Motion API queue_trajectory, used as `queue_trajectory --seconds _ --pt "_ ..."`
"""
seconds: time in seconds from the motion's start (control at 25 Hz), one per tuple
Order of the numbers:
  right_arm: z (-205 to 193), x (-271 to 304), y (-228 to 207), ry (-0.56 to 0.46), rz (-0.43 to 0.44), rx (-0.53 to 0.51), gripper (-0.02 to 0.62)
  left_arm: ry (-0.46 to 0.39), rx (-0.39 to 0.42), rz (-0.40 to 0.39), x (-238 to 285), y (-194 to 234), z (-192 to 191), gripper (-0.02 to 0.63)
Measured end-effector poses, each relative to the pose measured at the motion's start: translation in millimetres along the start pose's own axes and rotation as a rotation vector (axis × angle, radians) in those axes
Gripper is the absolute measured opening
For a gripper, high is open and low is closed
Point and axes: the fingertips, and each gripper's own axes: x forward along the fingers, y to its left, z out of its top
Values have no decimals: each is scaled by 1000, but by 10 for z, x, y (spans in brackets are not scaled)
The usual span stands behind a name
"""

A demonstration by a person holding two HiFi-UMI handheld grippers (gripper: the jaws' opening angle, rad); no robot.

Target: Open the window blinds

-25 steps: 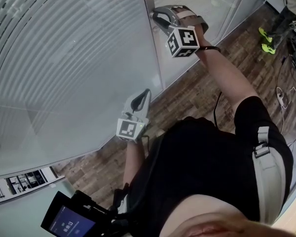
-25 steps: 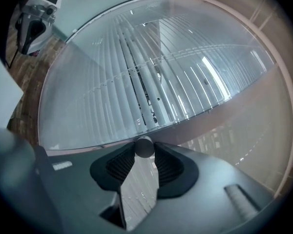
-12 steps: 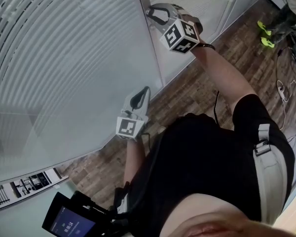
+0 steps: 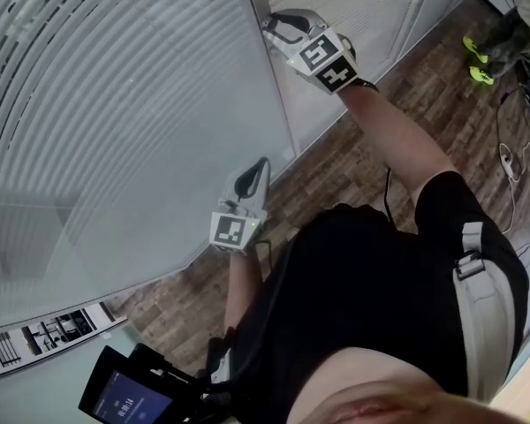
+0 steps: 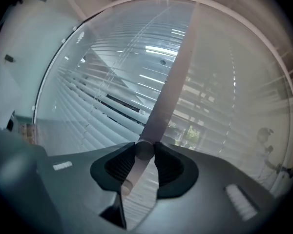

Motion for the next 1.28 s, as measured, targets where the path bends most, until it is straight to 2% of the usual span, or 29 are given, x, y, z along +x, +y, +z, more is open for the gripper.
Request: queue_trajectory --seconds 0.16,0.4,0.56,0.64,1.04,1.28 --pt "-46 8 -45 -24 7 187 121 3 -14 1 0 -10 3 3" --pt "-58 17 -97 -62 4 331 121 30 -34 -1 8 -26 66 3" --pt "-30 2 -112 -102 14 533 121 25 -28 2 -10 -11 47 3" --pt "-18 -7 -117 -112 15 602 121 6 -10 3 -24 14 -13 3" --pt "10 -22 -126 -125 11 583 121 4 -6 4 -12 27 -26 3" --pt "18 -37 -77 -116 33 469 140 26 -27 -6 1 -22 51 3"
